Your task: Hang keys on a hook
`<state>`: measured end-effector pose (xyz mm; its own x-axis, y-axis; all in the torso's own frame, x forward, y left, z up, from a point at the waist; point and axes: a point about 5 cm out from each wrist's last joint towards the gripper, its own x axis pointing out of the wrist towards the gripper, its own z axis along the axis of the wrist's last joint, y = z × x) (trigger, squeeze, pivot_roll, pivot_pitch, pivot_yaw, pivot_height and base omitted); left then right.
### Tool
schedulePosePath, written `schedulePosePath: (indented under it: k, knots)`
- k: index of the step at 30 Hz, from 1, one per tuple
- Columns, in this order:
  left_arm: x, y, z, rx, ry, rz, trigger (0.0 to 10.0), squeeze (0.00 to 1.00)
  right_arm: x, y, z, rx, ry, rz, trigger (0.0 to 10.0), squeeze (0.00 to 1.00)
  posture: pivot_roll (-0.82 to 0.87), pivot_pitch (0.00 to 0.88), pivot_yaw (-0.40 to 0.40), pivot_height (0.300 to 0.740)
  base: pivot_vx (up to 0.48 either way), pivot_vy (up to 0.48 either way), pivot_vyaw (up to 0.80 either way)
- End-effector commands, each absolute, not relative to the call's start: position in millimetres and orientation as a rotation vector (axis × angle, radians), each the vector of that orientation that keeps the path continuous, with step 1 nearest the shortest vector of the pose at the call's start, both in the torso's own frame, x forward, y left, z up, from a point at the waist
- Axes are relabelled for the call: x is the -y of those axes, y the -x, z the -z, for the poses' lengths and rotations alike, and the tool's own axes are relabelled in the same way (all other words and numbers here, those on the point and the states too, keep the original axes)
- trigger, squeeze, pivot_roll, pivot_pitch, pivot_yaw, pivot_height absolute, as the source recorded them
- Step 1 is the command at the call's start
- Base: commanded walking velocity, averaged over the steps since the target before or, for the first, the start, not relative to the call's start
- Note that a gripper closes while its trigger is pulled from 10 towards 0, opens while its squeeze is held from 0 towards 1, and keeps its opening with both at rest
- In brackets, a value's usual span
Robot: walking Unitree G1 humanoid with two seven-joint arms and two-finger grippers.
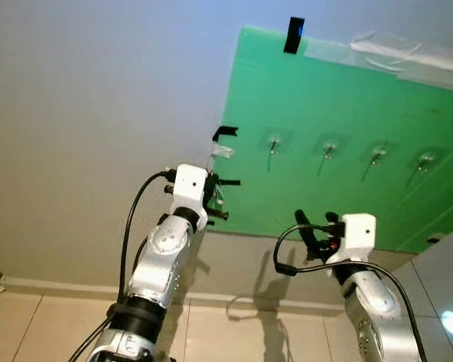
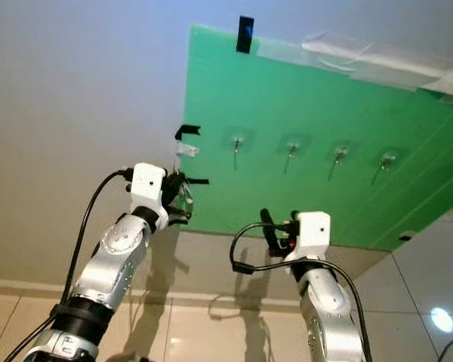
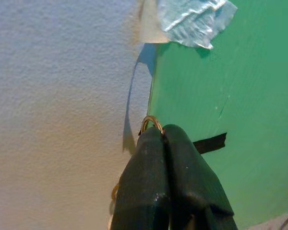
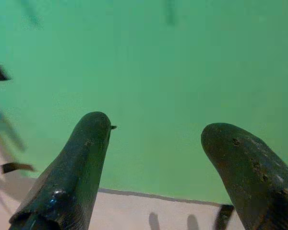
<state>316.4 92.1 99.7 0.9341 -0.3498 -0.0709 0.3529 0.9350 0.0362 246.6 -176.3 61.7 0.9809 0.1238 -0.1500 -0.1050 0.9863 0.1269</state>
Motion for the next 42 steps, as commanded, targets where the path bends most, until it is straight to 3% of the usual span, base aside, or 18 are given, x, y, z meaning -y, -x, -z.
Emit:
schedulePosePath:
  k: [1, 9, 19, 32, 42]
  knots:
    - [-81.9, -315.4, -107.9, -0.037, -0.074, 0.407, 10.0, 0.00, 182.4, -244.1, -58.0, -0.165, -0.124, -0.082, 10.0, 0.00, 0.06, 0.000, -0.095, 0.740, 0.000, 0.000, 0.00]
    - [-109.0, -311.1, -118.2, -0.042, -0.121, 0.388, 10.0, 0.00, 167.0, -247.2, -53.5, -0.148, -0.137, -0.075, 10.0, 0.00, 0.09, 0.000, -0.018, 0.740, 0.000, 0.000, 0.00]
    - [-147.6, -275.1, -93.2, -0.112, -0.069, 0.225, 10.0, 0.00, 167.2, -238.9, -49.1, -0.153, -0.130, -0.079, 10.0, 0.00, 0.09, 0.000, -0.041, 0.740, 0.000, 0.000, 0.00]
    - [-126.4, -304.2, -120.6, -0.059, -0.095, 0.347, 10.0, 0.00, 166.9, -250.7, -51.9, -0.119, -0.128, -0.054, 10.0, 0.00, 0.05, 0.000, 0.003, 0.740, 0.000, 0.000, 0.00]
    - [-124.0, -286.7, -112.3, -0.089, -0.099, 0.372, 10.0, 0.00, 169.5, -249.5, -53.8, -0.128, -0.062, -0.078, 10.0, 0.00, 0.03, 0.000, -0.008, 0.740, 0.000, 0.000, 0.00]
